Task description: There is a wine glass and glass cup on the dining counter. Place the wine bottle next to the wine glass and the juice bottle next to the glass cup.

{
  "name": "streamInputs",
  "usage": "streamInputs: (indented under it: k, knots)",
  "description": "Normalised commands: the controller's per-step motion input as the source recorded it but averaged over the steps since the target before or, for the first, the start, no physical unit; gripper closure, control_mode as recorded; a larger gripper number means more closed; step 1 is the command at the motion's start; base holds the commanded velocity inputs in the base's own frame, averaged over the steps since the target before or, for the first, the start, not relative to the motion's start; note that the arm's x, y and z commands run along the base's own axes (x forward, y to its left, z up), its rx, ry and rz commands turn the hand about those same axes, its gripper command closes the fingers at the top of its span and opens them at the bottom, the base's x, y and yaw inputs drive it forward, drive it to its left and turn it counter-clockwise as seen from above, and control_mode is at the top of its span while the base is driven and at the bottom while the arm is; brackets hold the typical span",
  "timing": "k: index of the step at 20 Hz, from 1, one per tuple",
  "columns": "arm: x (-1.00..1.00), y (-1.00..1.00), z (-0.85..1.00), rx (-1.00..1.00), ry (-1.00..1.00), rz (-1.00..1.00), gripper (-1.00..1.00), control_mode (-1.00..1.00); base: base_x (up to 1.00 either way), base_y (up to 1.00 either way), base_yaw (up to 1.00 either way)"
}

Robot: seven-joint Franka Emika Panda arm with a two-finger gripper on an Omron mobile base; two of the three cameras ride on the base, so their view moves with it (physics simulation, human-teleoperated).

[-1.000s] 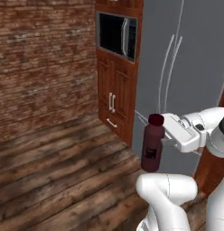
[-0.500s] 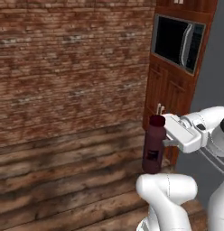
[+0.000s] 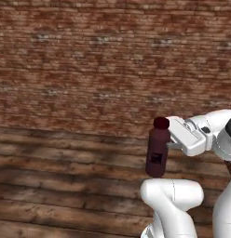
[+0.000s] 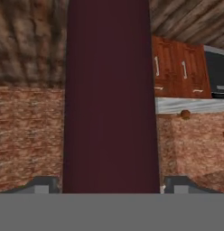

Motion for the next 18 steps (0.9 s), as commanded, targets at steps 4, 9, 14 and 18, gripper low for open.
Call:
streamInputs:
  k: [4, 9, 14, 18]
  knots:
    - [0.00, 0.00, 0.00, 0.00, 0.00, 0.00, 1.00, 1.00, 0.66, 0.01, 0.78]
    - [0.00, 0.00, 0.00, 0.00, 0.00, 0.00, 1.00, 1.00, 0.81, 0.00, 0.76]
    - [0.00, 0.00, 0.00, 0.00, 0.00, 0.00, 1.00, 1.00, 0.80, 0.00, 0.74]
    - [0.00, 0.00, 0.00, 0.00, 0.00, 0.00, 1.00, 1.00, 0.69, 0.00, 0.69]
